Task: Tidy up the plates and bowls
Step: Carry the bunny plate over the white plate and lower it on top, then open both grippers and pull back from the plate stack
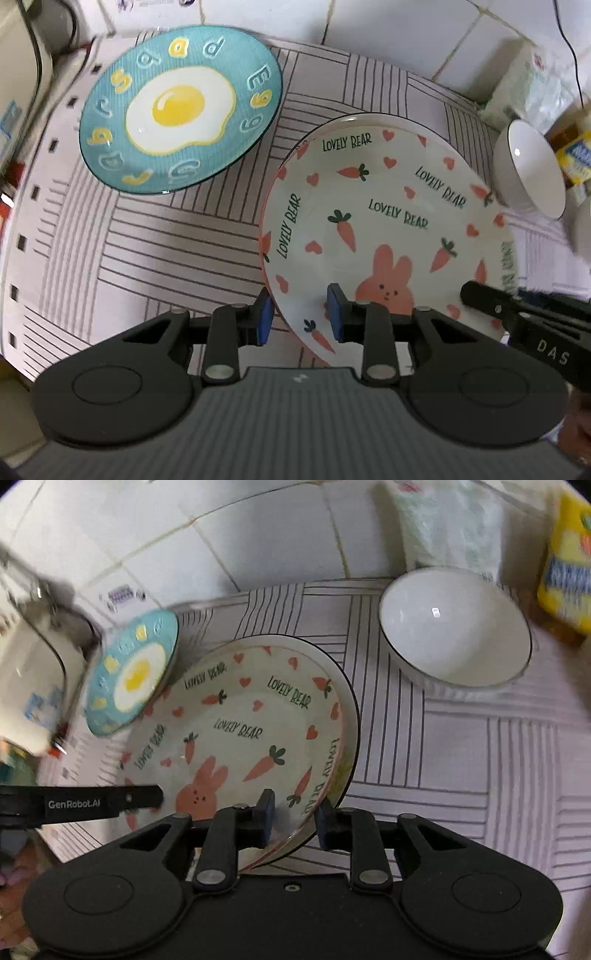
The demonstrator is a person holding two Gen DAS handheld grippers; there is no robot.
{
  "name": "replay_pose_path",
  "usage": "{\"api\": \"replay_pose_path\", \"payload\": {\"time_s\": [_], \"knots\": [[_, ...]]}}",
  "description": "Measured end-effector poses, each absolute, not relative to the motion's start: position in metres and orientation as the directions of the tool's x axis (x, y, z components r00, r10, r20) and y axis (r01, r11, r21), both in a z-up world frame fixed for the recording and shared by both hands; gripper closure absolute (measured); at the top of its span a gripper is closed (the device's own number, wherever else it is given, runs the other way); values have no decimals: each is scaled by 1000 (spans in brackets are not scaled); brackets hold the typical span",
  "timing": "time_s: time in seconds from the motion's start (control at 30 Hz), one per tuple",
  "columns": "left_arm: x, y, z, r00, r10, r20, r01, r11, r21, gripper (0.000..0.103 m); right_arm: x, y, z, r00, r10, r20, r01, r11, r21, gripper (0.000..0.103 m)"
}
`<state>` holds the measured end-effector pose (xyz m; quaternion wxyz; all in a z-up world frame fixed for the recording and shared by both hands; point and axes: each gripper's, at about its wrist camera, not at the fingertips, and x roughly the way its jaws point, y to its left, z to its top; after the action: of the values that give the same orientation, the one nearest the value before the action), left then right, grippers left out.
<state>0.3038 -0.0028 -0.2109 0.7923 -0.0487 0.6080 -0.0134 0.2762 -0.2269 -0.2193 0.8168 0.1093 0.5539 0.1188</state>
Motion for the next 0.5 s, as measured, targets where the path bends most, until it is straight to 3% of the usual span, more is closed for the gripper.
{"api": "replay_pose_path", "payload": {"time_s": [0.1,0.4,0.5], "knots": [[301,-3,-220,231,-78,-970,-60,994,-94,74,273,-209,-215,381,229,-896,-115,973,200,70],[287,-6,-214,256,-86,-963,-73,992,-107,78,256,-208,-216,415,150,-898,-161,983,90,70],[278,-7,-205,271,-95,-958,-67,991,-117,78,242,-219,-216,439,249,-863,-182,965,186,71]]}}
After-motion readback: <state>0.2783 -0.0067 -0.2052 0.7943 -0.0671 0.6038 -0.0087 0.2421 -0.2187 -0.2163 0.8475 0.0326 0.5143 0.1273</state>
